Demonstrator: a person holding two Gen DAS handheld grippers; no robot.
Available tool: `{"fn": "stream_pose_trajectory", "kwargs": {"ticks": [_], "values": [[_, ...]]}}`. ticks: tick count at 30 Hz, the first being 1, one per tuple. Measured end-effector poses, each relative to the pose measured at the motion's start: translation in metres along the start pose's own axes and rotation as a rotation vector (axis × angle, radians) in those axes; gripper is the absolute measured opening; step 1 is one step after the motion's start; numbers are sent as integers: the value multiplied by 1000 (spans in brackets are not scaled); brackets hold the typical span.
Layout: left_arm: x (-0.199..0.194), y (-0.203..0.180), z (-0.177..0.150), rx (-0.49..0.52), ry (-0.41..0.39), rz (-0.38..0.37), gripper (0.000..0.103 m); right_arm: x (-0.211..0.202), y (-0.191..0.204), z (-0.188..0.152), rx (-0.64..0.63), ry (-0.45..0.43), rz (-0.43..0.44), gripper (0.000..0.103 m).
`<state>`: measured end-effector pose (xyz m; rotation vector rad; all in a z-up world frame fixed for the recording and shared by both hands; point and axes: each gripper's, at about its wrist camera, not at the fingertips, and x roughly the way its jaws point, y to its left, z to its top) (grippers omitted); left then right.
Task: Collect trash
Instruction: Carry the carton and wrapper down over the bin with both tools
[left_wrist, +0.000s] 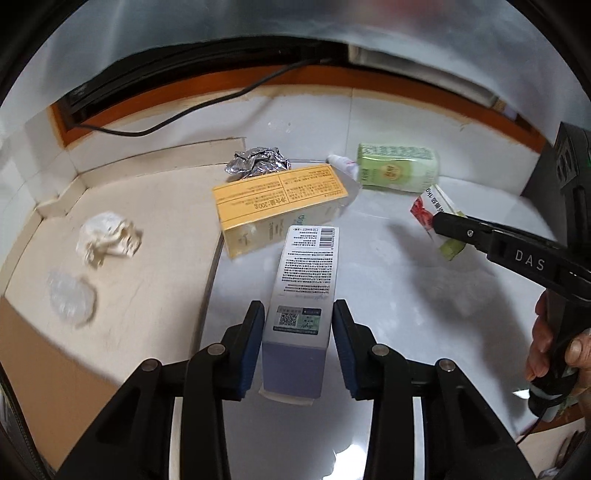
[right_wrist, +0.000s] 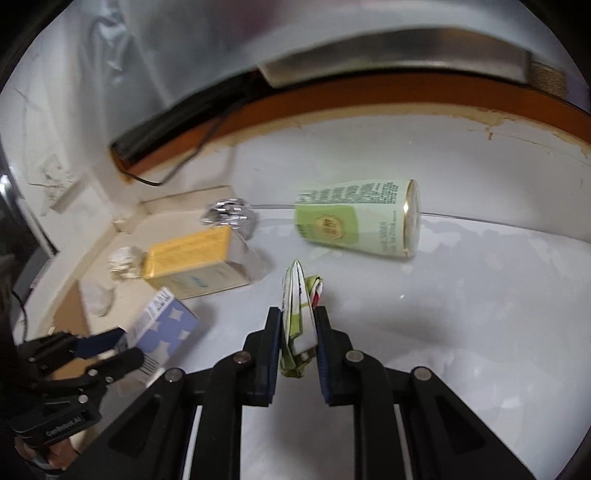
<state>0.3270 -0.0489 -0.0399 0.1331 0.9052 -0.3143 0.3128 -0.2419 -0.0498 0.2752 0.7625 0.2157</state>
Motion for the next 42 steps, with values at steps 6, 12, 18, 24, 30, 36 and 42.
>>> {"fn": "stream_pose_trajectory", "kwargs": {"ticks": [6,12,18,24,30,36,42], "values": [[-52,-6,-36,-58,-49,-17,36,-41,25,-24,-1,-24,109,17],[-103,-17,-80,-143,-87,2,36,-86,56,-57,-54,-41,199,17],[-137,-21,-129,-219,-136,53,36,-118,89,-100,-153,-20,279,17],[-140,-23,-186,-291,-80,59,36,-129,115,-152,-275,41,306,17],[-121,-27,-242,-320,22,83,36,-114,125,-204,-344,134,300,17],[-86,-25,-278,-352,109,67,36,-68,115,-246,-333,264,278,17],[-43,-19,-309,-375,182,78,36,-10,93,-287,-303,393,205,17]]}}
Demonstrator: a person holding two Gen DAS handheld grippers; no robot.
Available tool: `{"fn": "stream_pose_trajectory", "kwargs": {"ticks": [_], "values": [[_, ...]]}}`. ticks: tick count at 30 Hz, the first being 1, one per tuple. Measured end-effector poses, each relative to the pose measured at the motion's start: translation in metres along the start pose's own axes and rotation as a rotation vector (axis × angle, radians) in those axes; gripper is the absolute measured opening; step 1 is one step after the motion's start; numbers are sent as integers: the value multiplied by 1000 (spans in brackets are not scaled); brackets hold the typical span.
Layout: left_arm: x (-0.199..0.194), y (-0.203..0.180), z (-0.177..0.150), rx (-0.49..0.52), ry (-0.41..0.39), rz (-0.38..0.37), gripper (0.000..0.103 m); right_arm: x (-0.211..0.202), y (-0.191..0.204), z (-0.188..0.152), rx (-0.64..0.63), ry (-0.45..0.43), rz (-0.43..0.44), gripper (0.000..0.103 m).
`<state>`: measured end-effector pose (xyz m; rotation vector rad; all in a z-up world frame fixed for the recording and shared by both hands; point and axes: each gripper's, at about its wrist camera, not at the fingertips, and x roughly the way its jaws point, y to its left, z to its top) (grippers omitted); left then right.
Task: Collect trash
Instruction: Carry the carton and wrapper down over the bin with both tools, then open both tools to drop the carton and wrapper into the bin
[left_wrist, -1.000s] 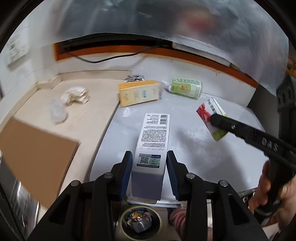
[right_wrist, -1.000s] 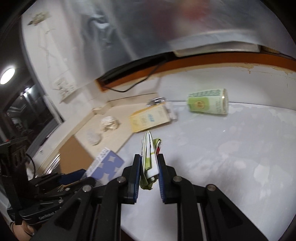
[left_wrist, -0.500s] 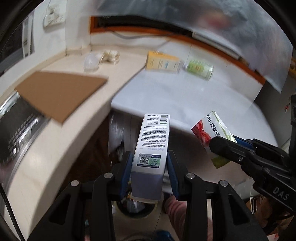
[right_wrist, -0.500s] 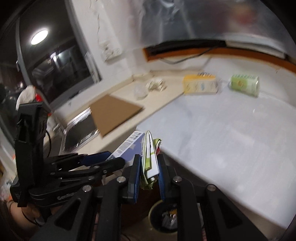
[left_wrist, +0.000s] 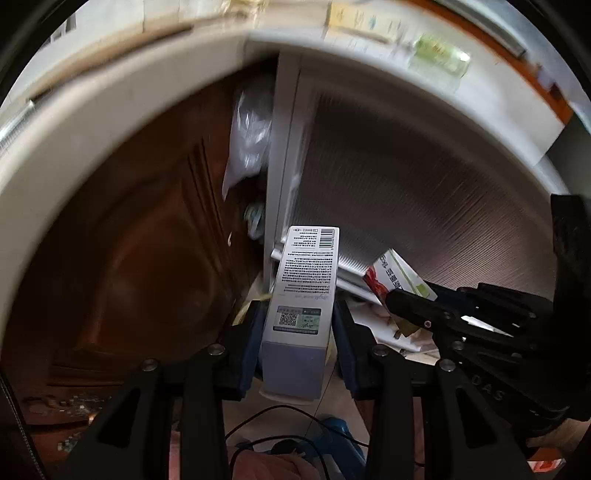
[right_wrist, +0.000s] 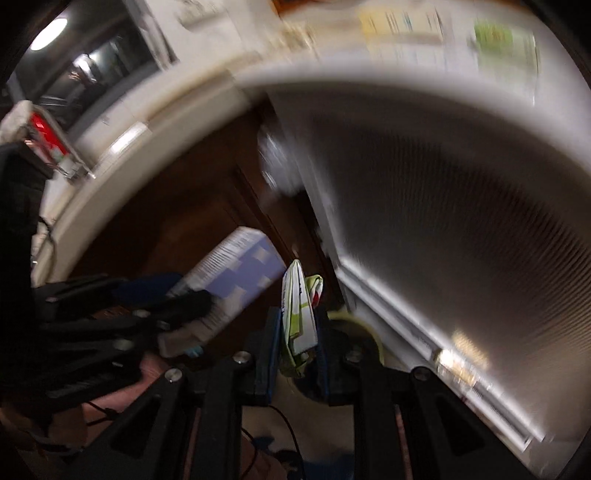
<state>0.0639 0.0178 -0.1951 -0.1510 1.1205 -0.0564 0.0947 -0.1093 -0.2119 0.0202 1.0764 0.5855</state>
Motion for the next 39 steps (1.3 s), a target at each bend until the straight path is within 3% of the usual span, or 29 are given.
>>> {"fn": "stream_pose_trajectory", "kwargs": {"ticks": [6,14,19,30,36,39], "values": [[54,15,-8,-41,66,6,36,51,-13,-21,0,95,-63,18],[113,32,-16,-99,157,-37,36,96,-22,-27,24,165,-68,22],[151,30,-18,-94,223,-15,36,126,-31,-28,54,227,-67,24],[206,34,-19,-74,305,10,37,173,-44,-29,78,270,-66,33],[217,38,-20,-77,326,7,37,187,-53,-33,93,289,-59,35],[218,41,-20,-76,335,1,37,192,-57,-33,100,307,-66,42]]}}
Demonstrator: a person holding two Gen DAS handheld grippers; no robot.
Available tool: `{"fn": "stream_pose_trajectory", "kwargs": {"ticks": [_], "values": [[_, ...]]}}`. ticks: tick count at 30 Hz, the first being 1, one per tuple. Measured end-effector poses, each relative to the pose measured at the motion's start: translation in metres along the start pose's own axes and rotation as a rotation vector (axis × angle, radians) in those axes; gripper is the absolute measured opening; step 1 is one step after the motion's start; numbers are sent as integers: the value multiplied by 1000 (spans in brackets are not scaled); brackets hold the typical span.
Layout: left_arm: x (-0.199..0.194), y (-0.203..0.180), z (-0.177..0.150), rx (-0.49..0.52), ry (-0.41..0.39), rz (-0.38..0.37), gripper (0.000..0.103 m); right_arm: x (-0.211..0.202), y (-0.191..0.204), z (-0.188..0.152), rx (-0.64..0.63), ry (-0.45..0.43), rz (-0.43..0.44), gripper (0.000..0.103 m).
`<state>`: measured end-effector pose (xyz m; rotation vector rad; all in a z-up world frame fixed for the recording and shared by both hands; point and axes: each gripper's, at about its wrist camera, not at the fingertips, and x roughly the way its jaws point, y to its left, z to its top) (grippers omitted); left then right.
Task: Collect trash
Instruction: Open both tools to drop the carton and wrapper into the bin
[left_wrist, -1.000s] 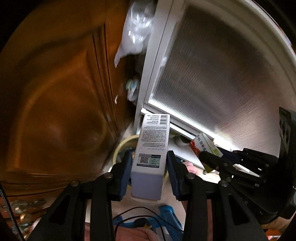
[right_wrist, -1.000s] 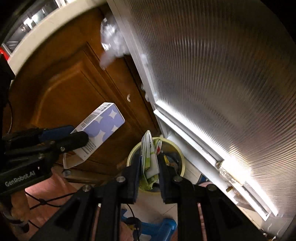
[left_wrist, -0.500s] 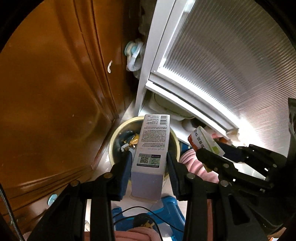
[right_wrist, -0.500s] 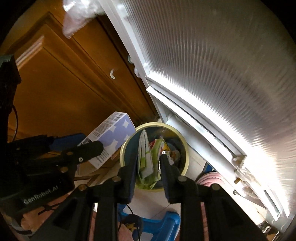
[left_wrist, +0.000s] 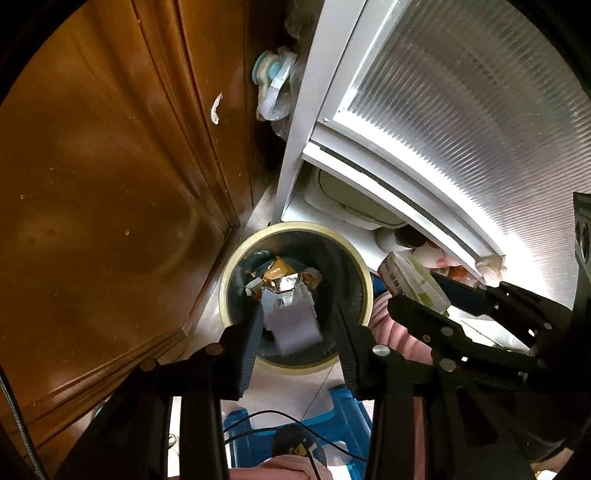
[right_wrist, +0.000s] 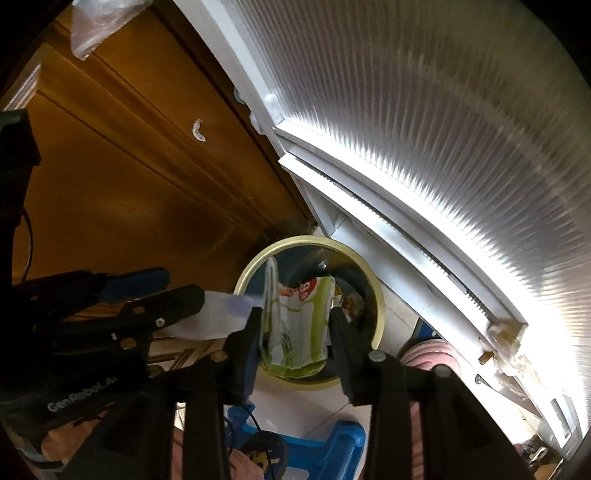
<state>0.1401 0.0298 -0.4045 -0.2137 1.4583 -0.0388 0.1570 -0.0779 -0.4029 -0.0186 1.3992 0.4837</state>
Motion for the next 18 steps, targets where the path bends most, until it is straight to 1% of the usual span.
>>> {"fn": "stream_pose_trajectory", "kwargs": {"ticks": [3,6,8,12,15,17,18], "values": [[1,4,0,-2,13,-1,38,-6,-2,-3,1,8,4,47],[0,8,-2,-11,22,6,44,-7,-2,-5,-6,10,3,49],[-2,11,-3,-18,22,8,51,-7,-1,-5,-7,11,2,49],[-11,15,-7,-40,10,2,61,-7,1,-6,0,10,6,49],[-19,16,-10,-54,-7,-8,70,-9,2,-6,1,1,8,49],[-24,16,-12,-60,-16,-17,79,-14,1,-8,6,-2,14,49],[-26,15,-13,-61,-24,-21,79,-17,1,-9,9,-3,16,49]]}}
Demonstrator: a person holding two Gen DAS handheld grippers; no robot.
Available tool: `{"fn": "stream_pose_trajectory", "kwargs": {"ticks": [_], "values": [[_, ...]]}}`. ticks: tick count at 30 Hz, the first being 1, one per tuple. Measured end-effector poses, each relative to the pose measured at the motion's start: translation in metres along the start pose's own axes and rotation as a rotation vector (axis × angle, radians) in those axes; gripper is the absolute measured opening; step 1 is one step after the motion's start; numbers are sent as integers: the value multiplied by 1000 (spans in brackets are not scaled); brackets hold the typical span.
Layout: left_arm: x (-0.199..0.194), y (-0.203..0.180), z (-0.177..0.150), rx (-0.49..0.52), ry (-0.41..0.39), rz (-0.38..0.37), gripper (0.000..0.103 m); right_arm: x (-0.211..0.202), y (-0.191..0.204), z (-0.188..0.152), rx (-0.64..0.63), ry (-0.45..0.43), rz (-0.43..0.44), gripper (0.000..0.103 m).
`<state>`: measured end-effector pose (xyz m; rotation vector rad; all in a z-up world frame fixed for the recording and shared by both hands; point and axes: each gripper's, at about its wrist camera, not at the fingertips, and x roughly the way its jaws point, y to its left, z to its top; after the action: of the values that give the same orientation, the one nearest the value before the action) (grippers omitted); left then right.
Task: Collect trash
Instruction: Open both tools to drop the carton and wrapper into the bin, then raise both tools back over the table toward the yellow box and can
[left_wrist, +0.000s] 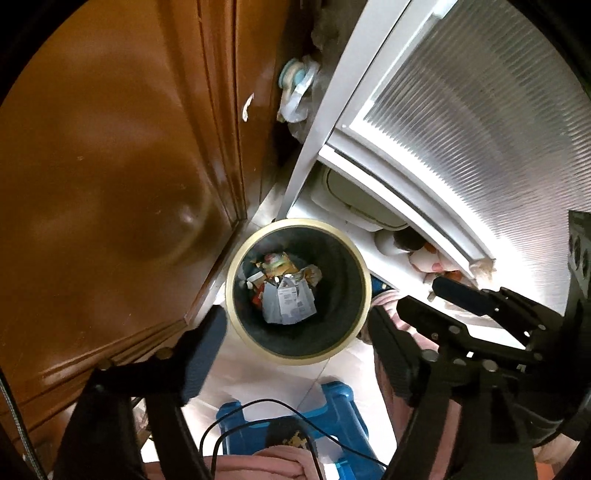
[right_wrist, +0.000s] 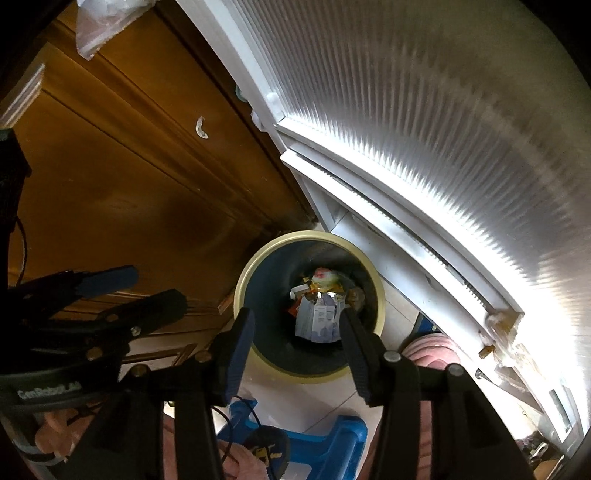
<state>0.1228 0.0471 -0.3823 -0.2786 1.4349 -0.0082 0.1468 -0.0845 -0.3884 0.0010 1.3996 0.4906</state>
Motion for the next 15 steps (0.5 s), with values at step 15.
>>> {"fn": "stream_pose_trajectory", "kwargs": {"ticks": [15], "values": [[-98,-44,-26,106,-164,-54,93,-63,6,-27,5,-35,75,48]]}}
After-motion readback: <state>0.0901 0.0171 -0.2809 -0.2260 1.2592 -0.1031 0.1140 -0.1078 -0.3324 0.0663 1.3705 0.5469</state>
